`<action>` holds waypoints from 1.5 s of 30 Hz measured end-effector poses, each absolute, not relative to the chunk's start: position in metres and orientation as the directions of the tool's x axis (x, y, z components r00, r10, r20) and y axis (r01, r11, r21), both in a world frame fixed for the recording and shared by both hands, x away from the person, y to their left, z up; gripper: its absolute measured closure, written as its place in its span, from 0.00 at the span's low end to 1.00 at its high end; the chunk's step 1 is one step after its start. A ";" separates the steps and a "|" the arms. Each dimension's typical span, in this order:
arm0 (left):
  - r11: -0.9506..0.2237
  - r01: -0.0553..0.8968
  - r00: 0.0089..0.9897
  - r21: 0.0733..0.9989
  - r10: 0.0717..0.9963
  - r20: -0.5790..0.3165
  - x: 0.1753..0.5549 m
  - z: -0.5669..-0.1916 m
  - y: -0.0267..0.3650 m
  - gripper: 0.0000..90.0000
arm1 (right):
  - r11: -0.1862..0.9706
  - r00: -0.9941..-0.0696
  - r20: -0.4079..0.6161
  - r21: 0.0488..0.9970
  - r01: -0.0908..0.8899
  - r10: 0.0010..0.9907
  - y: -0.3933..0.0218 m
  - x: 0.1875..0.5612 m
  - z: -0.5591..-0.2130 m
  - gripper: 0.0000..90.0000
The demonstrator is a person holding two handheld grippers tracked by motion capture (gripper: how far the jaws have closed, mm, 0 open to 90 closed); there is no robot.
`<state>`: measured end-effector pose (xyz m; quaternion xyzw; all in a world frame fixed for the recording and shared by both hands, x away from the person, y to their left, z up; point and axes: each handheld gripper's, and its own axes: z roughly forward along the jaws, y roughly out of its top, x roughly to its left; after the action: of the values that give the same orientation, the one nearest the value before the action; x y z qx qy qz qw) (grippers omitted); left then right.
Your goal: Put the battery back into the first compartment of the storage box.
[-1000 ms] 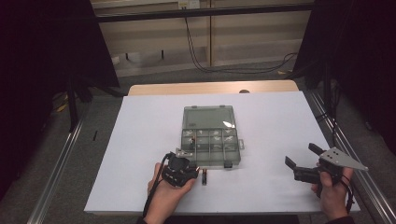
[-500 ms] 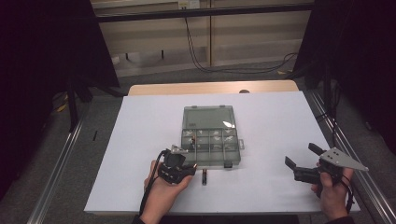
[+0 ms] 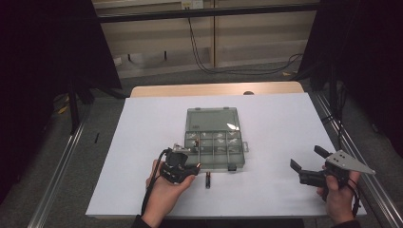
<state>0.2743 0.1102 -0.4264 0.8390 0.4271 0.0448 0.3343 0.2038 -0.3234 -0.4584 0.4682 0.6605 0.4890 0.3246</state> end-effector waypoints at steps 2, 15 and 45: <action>-0.412 0.686 0.633 0.600 0.745 -0.211 0.276 -0.425 0.110 0.86 | 0.081 -0.350 0.031 0.950 0.302 0.936 -0.323 0.204 -0.458 0.00; -0.404 0.682 0.631 0.609 0.747 -0.210 0.287 -0.418 0.110 0.86 | 0.078 -0.349 0.035 0.949 0.305 0.936 -0.323 0.204 -0.458 0.00; -0.349 0.704 0.582 0.618 0.783 -0.221 0.325 -0.412 0.113 0.86 | 0.073 -0.350 0.041 0.949 0.306 0.936 -0.324 0.204 -0.459 0.00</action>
<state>0.3253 0.1131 -0.4121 0.8194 0.4536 0.0565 0.3458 0.2044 -0.3237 -0.4586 0.4715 0.6584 0.4913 0.3208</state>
